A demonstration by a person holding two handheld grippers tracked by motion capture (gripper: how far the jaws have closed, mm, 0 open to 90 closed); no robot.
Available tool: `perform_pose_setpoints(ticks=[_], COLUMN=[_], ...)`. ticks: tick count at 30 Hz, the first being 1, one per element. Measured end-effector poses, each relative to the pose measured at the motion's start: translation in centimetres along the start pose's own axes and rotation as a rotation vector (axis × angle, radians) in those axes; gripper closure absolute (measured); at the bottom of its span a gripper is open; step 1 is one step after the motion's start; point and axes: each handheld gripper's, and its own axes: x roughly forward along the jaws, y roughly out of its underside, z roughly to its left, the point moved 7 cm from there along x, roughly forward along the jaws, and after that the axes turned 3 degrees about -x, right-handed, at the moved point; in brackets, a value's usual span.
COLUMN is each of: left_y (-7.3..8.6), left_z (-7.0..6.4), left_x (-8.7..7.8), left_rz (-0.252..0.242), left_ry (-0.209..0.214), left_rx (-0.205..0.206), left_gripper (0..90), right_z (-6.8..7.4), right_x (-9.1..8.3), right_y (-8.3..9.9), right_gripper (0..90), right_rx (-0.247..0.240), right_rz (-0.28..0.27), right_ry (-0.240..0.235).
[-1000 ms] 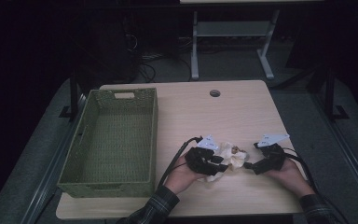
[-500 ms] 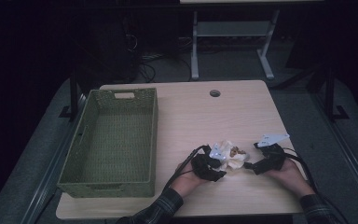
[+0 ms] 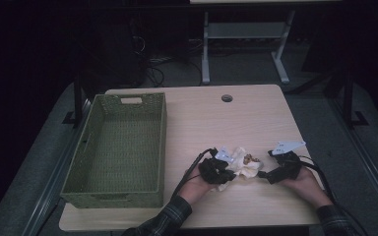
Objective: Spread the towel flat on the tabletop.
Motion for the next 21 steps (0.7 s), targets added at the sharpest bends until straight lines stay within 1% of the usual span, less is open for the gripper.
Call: perform_pose_setpoints(ticks=[5,7,8,12,14,16,17,18,20,21], left_y=[-1.1,-1.6,-1.8,-2.8,-3.3,-3.7,-4.0,-4.1,-4.5,-4.6], left_z=[0.1,0.3,0.4,1.1,1.7,2.1,2.3,2.5,2.9,3.1], left_x=[-1.6,-2.3,-2.6,-3.9,-4.4,-4.6,-4.7,-4.7,-4.8,-4.9], left_rz=[-0.062,-0.09,-0.109,-0.16,-0.188,-0.203,-0.213,-0.22,-0.234,-0.239], left_ry=[0.045,0.052,0.055,0.043,0.025,0.014,0.007,0.004,-0.006,-0.01], left_rx=[-0.034,-0.04,-0.052,-0.073,-0.085,-0.087,-0.095,-0.1,-0.106,-0.11], left_gripper=[85.1,85.5,85.5,85.9,85.9,85.9,85.9,85.9,85.9,86.0], right_z=[0.0,0.0,0.0,0.0,0.0,0.1,0.1,0.1,0.1,0.1], right_x=[0.0,0.0,0.0,0.0,0.0,-0.3,-0.4,-0.7,-1.1,-1.4], right_y=[0.0,0.0,0.0,0.0,0.0,0.1,0.0,0.0,-0.2,-0.4], right_gripper=[1.3,1.3,1.3,1.3,1.8,6.6,9.9,15.4,16.1,18.6], right_rx=[-0.001,-0.001,-0.001,0.0,0.0,-0.002,-0.014,-0.023,-0.027,-0.028], right_rz=[0.0,0.0,0.0,0.0,-0.001,0.008,0.02,0.034,0.025,0.018], right_ry=[0.0,0.0,0.0,0.0,0.003,-0.003,-0.008,-0.017,-0.017,-0.016])
